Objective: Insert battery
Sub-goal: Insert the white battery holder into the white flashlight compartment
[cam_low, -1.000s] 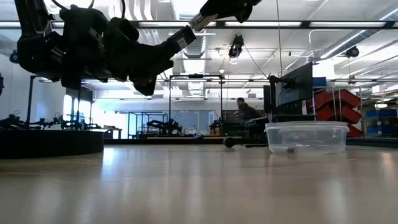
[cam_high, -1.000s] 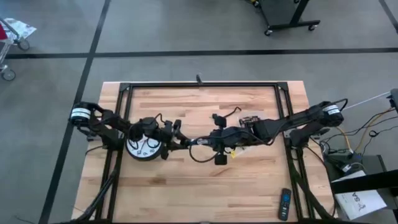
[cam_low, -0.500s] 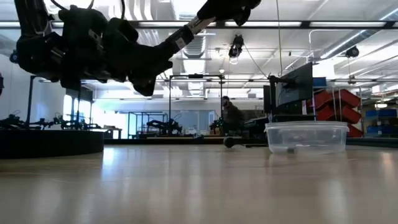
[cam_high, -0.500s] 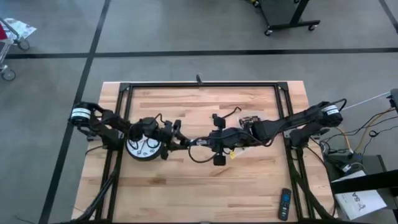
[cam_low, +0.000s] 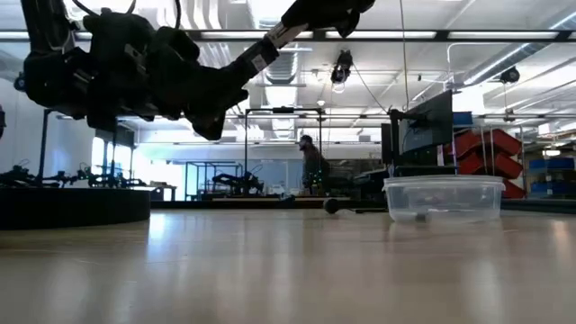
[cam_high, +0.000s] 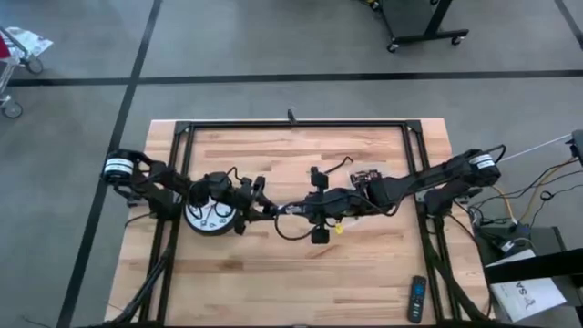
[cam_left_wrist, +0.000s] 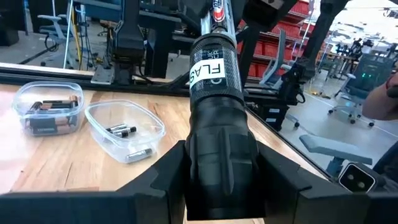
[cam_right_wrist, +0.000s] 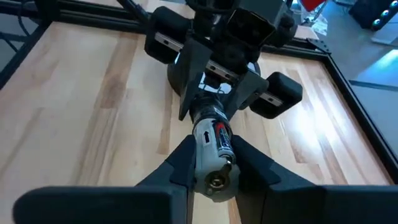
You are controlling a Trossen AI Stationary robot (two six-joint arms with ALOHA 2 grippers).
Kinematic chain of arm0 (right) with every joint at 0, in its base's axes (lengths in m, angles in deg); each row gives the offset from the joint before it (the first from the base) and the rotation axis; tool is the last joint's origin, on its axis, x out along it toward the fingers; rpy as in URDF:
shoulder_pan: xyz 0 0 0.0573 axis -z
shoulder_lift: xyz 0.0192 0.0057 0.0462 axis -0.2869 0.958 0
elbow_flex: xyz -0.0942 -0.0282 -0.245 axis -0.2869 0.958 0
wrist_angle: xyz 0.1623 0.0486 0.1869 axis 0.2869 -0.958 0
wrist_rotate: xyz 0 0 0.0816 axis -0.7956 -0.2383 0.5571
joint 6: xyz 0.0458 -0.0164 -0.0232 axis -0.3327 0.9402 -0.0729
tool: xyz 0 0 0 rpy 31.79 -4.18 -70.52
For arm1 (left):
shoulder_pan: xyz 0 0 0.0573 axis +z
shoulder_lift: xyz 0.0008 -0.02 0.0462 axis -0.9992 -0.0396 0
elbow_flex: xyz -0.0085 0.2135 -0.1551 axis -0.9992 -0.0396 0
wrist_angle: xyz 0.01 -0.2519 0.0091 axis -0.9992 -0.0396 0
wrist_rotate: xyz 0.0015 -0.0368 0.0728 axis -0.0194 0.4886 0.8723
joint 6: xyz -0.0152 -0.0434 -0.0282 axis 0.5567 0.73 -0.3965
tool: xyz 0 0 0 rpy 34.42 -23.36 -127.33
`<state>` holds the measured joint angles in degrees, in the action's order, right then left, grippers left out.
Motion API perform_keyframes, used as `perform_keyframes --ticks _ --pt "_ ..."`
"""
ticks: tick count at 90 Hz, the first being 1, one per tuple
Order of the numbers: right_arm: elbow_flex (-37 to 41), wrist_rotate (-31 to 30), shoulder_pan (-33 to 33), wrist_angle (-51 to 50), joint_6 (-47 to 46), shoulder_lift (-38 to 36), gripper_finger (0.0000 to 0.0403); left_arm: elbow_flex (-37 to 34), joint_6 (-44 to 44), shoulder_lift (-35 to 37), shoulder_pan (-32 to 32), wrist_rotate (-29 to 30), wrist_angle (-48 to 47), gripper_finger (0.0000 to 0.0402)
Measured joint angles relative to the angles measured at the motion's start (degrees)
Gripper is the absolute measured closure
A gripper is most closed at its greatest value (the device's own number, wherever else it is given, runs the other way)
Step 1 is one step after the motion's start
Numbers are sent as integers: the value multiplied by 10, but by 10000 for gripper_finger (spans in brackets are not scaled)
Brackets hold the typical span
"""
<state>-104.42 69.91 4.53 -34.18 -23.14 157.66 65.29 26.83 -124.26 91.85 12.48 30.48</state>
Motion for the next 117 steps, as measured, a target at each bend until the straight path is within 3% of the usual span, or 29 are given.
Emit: perform_keyframes --ticks 117 --pt "0 -29 -13 9 32 -9 346 10 -2 4 0 -15 28 274"
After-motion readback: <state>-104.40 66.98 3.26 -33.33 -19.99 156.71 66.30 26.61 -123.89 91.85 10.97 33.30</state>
